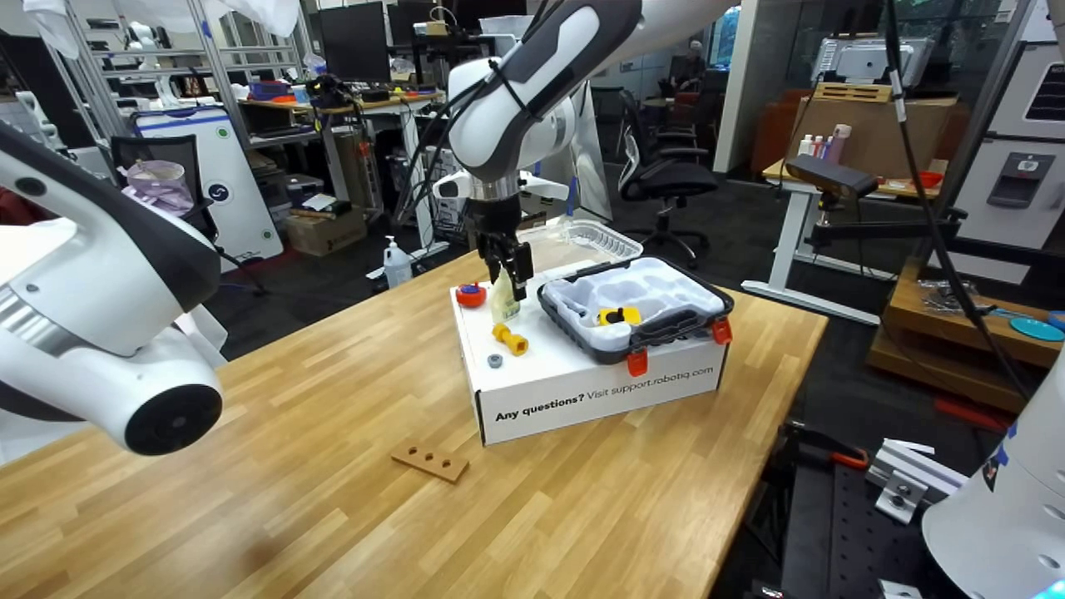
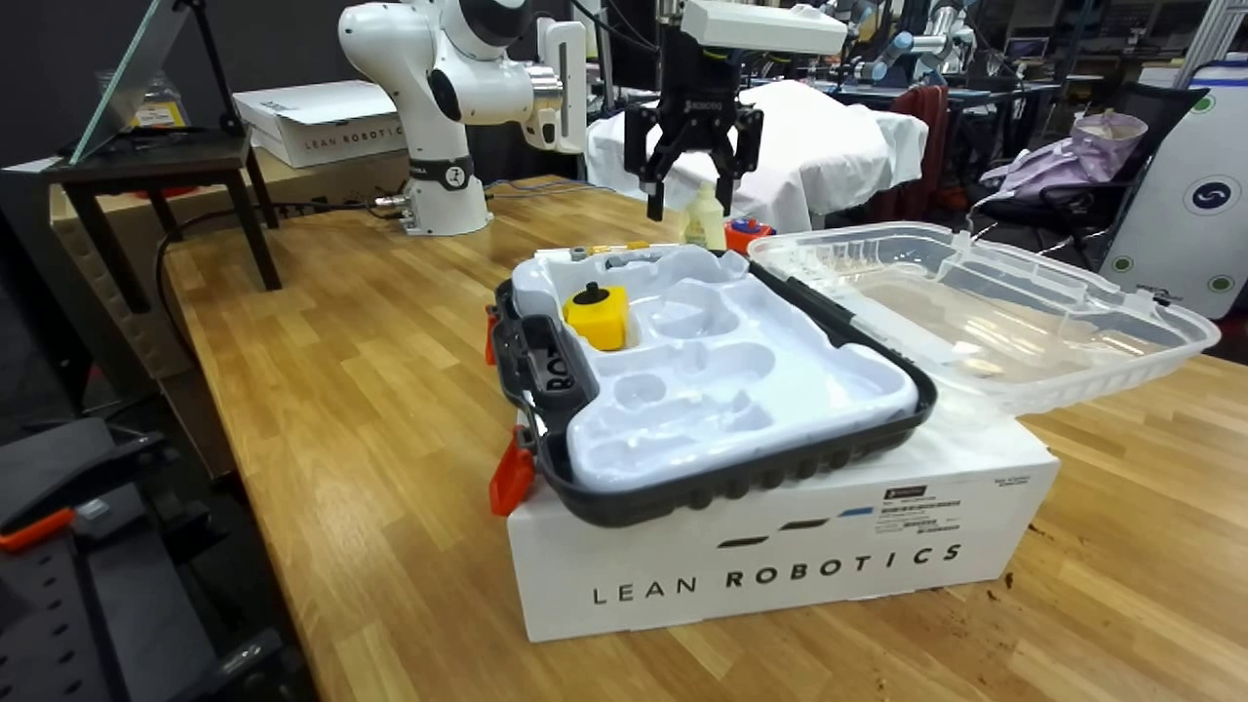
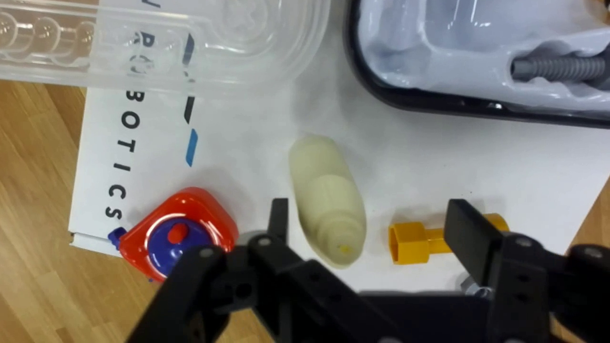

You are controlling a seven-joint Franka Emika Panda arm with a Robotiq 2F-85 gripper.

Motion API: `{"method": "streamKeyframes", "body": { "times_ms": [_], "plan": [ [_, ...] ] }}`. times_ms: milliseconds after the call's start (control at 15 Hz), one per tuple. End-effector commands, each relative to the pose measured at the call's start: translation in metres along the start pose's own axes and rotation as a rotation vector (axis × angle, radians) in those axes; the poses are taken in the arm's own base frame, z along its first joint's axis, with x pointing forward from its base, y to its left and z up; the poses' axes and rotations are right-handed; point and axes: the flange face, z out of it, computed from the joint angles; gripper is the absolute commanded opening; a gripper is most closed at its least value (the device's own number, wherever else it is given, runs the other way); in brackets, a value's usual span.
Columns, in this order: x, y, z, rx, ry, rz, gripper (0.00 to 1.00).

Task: Pick the bottle on the box and put it on the table

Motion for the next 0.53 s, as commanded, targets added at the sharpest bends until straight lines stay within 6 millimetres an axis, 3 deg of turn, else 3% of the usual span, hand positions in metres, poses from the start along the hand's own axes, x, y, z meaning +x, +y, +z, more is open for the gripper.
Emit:
{"method": "streamKeyframes", "body": {
  "times_ms": [0, 467],
  "plan": [
    [-0.0006, 0.0045, -0.0023, 0.026, 0.014, 0.026, 0.55],
    [-0.0032, 0.0047, -0.0036, 0.025, 0.009, 0.037, 0.07]
  ]
}}
